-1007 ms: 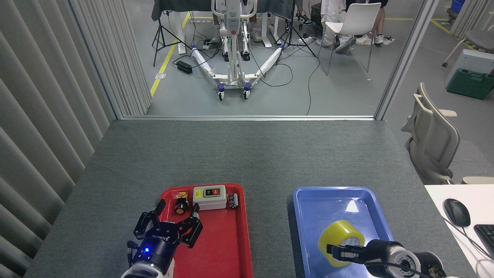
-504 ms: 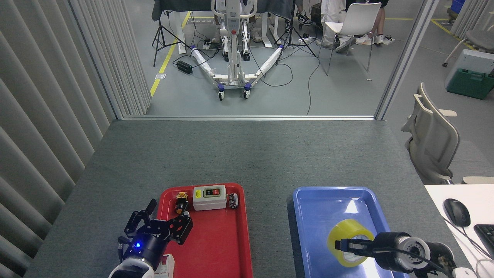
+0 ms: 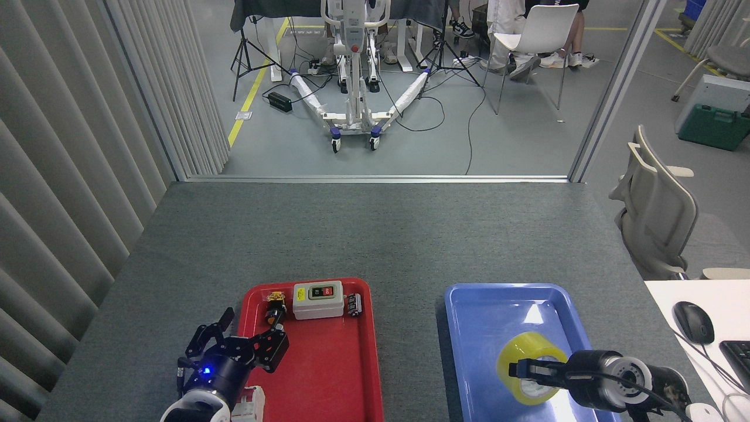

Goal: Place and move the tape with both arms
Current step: 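Slide the tape with the right gripper farther into the blue tray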

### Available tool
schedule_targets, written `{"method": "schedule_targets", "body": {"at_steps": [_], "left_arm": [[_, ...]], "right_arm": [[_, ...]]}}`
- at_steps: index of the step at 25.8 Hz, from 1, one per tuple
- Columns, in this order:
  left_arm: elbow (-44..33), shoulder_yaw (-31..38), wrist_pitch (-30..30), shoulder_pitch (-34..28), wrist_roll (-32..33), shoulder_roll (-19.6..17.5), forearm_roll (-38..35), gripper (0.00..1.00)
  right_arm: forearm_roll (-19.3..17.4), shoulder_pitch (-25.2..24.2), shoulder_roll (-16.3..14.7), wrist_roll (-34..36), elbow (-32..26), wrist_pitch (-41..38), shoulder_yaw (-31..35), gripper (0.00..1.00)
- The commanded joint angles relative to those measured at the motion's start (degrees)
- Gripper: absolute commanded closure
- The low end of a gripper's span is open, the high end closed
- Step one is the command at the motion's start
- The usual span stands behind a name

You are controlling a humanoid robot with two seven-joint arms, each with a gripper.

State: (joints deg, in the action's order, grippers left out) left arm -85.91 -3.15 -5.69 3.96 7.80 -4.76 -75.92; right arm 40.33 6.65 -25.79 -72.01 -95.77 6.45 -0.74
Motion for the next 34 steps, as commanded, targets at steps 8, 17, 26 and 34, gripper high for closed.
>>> {"method": "schedule_targets", "body": {"at_steps": [8, 17, 26, 34], "left_arm": [[1.72, 0.69, 1.29, 0.17, 0.11, 0.28, 0.07, 0.0], [1.8, 0.6, 1.29, 0.44, 0.11, 0.54, 0.07, 0.0], [1.8, 0.6, 1.29, 0.61, 0.11, 0.54, 0.07, 0.0], [3.65, 0.69, 1.38, 0.7, 0.11, 0.72, 0.07, 0.0]], "right_arm": [[0.8, -0.15, -0.23, 1.17, 1.99, -0.03, -0.05, 0.66], [0.98, -1.29, -0.23, 2.93, 1.99, -0.39, -0.05, 0.02], [0.98, -2.17, -0.4, 4.69, 1.99, -0.47, 0.04, 0.01], [1.07, -4.98, -0.58, 10.66, 1.11, -3.29, 0.65, 0.01]]}}
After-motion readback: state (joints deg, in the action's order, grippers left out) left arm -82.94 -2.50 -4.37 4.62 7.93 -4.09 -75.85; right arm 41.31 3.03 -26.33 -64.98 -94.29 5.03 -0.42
